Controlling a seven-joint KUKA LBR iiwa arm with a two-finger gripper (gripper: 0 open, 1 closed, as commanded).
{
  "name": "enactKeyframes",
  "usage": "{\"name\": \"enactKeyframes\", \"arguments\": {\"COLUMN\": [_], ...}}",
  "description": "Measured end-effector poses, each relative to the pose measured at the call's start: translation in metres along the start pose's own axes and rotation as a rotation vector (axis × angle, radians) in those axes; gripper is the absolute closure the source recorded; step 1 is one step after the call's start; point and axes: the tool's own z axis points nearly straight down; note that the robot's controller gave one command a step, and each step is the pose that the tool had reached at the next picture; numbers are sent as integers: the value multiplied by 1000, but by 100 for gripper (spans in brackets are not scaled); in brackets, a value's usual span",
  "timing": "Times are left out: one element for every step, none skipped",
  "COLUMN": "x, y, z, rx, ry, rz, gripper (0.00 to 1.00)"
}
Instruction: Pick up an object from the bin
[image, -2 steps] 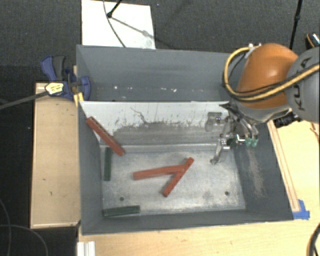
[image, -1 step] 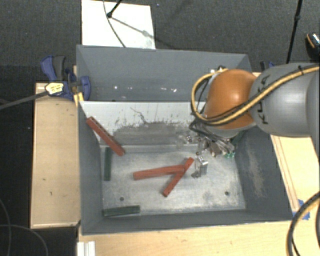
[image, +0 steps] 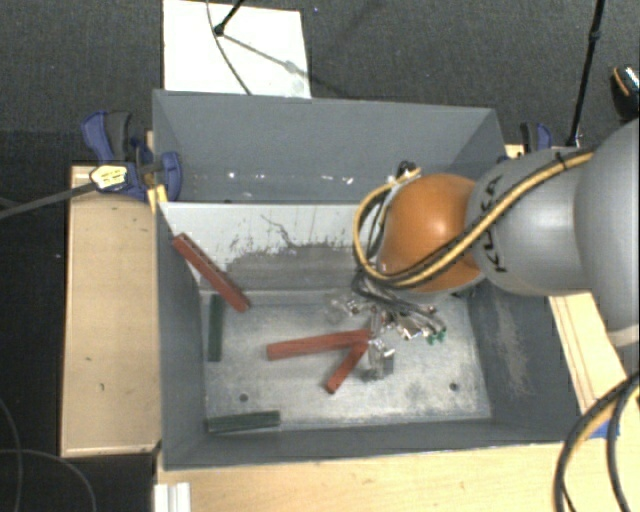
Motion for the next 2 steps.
{"name": "enactKeyframes", "arguments": {"x": [-1,-22], "y": [-2,-10], "z": [-1,-138], "rx": [2,7], "ry": [-3,-12], "rz": [2,-103], "gripper": [100,100]}}
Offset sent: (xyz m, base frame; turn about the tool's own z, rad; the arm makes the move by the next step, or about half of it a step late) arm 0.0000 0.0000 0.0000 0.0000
